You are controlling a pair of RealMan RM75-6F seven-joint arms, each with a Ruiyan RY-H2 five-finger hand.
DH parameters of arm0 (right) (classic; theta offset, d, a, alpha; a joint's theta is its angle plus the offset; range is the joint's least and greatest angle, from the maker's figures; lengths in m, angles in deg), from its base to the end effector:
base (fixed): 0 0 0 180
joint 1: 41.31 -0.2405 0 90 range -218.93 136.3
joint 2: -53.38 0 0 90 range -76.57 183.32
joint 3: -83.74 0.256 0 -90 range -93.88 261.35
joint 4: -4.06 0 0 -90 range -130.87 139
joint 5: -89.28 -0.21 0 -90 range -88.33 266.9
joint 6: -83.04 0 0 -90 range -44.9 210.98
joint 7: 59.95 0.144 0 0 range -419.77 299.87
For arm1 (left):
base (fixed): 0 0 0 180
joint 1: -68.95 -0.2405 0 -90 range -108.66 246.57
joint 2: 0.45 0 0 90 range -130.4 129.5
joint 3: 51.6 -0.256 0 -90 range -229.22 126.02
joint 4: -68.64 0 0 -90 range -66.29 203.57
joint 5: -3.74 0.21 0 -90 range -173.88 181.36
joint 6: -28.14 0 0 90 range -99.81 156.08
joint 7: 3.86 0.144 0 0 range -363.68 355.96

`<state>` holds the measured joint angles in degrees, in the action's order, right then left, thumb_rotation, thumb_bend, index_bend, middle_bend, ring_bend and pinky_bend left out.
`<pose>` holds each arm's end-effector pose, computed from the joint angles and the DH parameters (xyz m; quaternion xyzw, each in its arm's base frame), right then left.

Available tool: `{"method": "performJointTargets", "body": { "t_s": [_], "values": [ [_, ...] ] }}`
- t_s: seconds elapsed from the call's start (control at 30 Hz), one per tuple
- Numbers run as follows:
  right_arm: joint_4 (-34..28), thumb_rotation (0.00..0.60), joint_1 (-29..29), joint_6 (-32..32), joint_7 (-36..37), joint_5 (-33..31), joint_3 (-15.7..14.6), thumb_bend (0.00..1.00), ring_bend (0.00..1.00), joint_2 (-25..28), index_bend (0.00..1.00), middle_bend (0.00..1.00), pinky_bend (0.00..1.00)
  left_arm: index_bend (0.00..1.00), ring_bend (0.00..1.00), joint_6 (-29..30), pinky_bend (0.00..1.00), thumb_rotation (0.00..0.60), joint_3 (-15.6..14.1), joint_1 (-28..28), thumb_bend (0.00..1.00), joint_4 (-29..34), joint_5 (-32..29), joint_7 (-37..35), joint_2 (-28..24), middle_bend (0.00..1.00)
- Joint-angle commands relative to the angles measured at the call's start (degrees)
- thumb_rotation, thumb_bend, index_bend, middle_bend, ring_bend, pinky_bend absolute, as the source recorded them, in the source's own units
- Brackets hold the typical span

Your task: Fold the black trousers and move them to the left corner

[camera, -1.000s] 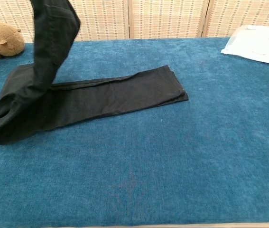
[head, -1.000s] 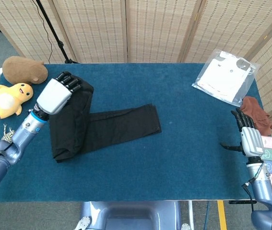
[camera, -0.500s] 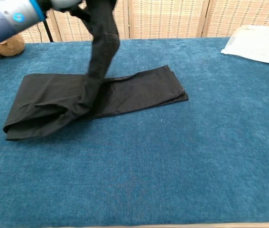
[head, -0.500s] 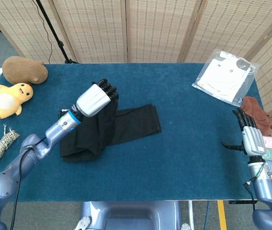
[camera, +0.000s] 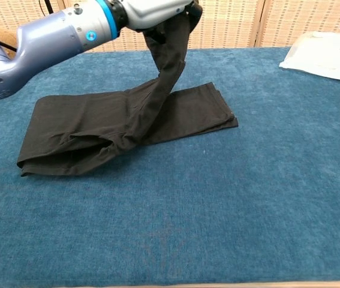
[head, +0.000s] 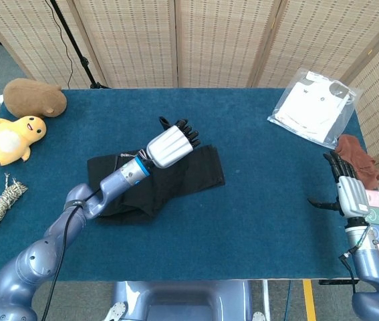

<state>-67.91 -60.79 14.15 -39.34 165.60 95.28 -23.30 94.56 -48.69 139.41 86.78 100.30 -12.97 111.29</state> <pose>-0.3235 -0.3009 0.1225 0.5300 -0.4738 0.4691 0.5239 -0.0178 0.4563 -0.0312 -0.8017 0.0636 -0.4574 0.3794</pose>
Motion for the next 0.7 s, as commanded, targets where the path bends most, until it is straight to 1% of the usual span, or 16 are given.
{"method": "performJointTargets", "body": {
  "t_s": [0.03,0.2,0.27,0.3,0.37,0.43,0.5,0.53,0.57,0.63,0.7],
  "values": [
    [-0.05,0.600,-0.02,0.08,0.21,0.08,-0.03,0.00,0.00,0.06,0.00,0.00,0.01,0.81,0.46,-0.49,0.34,0.600,-0.06,1.38,0.54,-1.30,-0.19,0.79,1.45,0.46],
    [-0.11,0.600,-0.09,0.26,0.69,0.19,-0.08,0.00,0.00,0.18,0.00,0.00,0.01,0.81,0.46,-2.78,0.34,0.600,-0.22,3.40,0.54,-2.90,-0.69,1.89,3.68,0.46],
    [-0.22,0.600,-0.08,0.24,0.82,0.26,-0.11,0.00,0.00,0.25,0.00,0.00,0.01,0.78,0.44,-3.85,0.34,0.600,-0.11,3.95,0.54,-3.52,-1.10,2.71,4.64,0.45],
    [-0.29,0.600,-0.06,0.20,0.88,0.31,-0.12,0.00,0.00,0.28,0.00,0.00,0.01,0.72,0.40,-4.31,0.34,0.600,-0.04,4.17,0.53,-3.83,-1.32,3.24,5.15,0.41],
    [-0.44,0.600,-0.04,0.13,0.97,0.43,-0.17,0.00,0.00,0.35,0.00,0.00,0.01,0.54,0.31,-4.91,0.34,0.600,0.11,4.44,0.52,-4.19,-1.71,3.85,5.93,0.30],
    [-0.59,0.600,-0.01,0.05,1.06,0.53,-0.20,0.00,0.00,0.42,0.00,0.00,0.01,0.23,0.16,-5.52,0.32,0.600,0.33,4.58,0.48,-4.26,-2.16,3.93,6.46,0.08],
    [-0.75,0.600,0.02,-0.03,1.10,0.69,-0.28,0.00,0.00,0.50,0.00,0.00,0.01,0.06,0.08,-6.48,0.29,0.600,0.76,4.78,0.44,-4.22,-2.88,3.94,7.02,0.00],
    [-0.78,0.600,0.02,-0.04,1.10,0.73,-0.30,0.00,0.00,0.51,0.00,0.00,0.01,0.01,0.06,-6.68,0.28,0.600,0.85,4.83,0.42,-4.20,-3.02,3.95,7.12,0.00],
    [-0.87,0.600,0.02,-0.06,1.12,0.84,-0.37,0.00,0.00,0.54,0.00,0.00,0.01,0.00,0.04,-6.86,0.27,0.600,1.18,5.00,0.41,-4.10,-3.42,3.90,7.31,0.00],
    [-0.95,0.600,0.01,-0.02,1.09,1.02,-0.52,0.00,0.00,0.56,0.00,0.00,0.01,0.00,0.01,-6.61,0.27,0.600,1.87,5.26,0.37,-3.69,-4.19,3.53,7.55,0.00],
    [-0.94,0.600,-0.05,0.11,1.02,1.04,-0.60,0.00,0.00,0.52,0.00,0.00,0.01,0.00,0.00,-5.11,0.27,0.600,2.74,5.42,0.34,-2.97,-5.03,2.52,7.56,0.00]
  ]
}}
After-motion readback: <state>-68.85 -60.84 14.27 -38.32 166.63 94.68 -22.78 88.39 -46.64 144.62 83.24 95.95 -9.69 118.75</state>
